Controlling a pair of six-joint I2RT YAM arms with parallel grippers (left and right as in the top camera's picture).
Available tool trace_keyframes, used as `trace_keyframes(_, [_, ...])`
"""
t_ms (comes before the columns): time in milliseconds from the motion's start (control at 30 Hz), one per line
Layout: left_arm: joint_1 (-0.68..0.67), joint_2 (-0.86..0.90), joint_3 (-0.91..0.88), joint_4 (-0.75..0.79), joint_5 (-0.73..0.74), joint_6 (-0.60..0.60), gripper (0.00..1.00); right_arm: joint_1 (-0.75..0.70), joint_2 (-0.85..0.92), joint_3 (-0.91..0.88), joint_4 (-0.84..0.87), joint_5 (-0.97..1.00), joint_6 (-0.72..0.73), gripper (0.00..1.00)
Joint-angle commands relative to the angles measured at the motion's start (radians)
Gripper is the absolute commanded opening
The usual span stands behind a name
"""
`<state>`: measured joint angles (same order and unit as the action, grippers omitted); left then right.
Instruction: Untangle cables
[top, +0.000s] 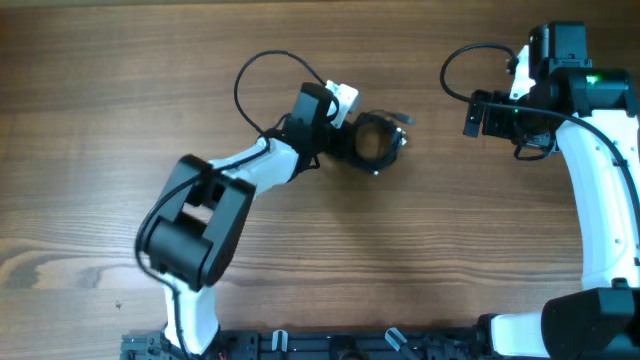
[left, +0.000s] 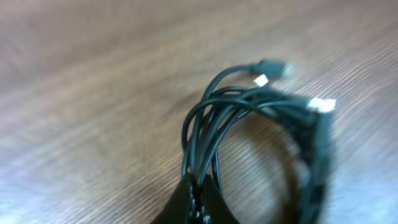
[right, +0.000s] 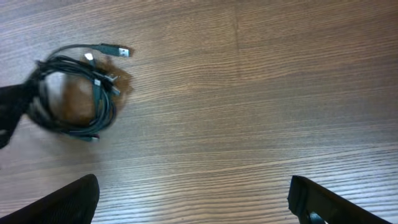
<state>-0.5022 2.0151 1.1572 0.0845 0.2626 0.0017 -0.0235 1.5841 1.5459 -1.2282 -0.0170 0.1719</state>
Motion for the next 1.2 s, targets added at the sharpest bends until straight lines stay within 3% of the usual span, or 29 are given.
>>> trace_keyframes(0, [-0.005, -0.204, 0.016, -0.031, -0.052, -0.006, 0.04, 0.002, -0.023, 0.016, 0.017, -0.049, -0.027, 1.00])
trace_keyframes(133, [-0.004, -0.352, 0.016, -0.095, -0.149, -0.005, 0.04, 0.002, -0.023, 0.016, 0.069, -0.243, -0.182, 1.00])
trace_keyframes(267, [-0.006, -0.448, 0.016, -0.158, -0.152, -0.007, 0.04, 0.002, -0.022, -0.043, 0.160, -0.484, -0.332, 1.00])
trace_keyframes(400, [-0.006, -0.517, 0.016, -0.157, -0.152, -0.011, 0.05, 0.005, -0.019, -0.175, 0.336, -0.501, -0.188, 1.00])
trace_keyframes(533, [-0.006, -0.557, 0.016, -0.157, -0.104, -0.077, 0.05, 0.048, -0.017, -0.344, 0.575, -0.510, -0.140, 0.90])
trace_keyframes(667, [-0.023, -0.557, 0.016, -0.156, -0.073, -0.119, 0.06, 0.152, -0.012, -0.380, 0.705, -0.554, -0.064, 0.78])
trace_keyframes(767, [-0.061, -0.557, 0.016, -0.156, -0.073, -0.119, 0.06, 0.257, -0.002, -0.380, 0.776, -0.486, 0.019, 0.77])
trace_keyframes(833, [-0.079, -0.557, 0.016, -0.156, -0.073, -0.119, 0.06, 0.304, 0.005, -0.380, 0.792, -0.395, 0.065, 0.77])
trace_keyframes(933, [-0.085, -0.562, 0.016, -0.157, -0.074, -0.119, 0.06, 0.318, 0.013, -0.380, 0.788, -0.277, 0.125, 0.68])
trace_keyframes(1167, [-0.085, -0.578, 0.016, -0.161, -0.127, -0.114, 0.06, 0.289, 0.013, -0.380, 0.767, -0.268, 0.090, 0.67])
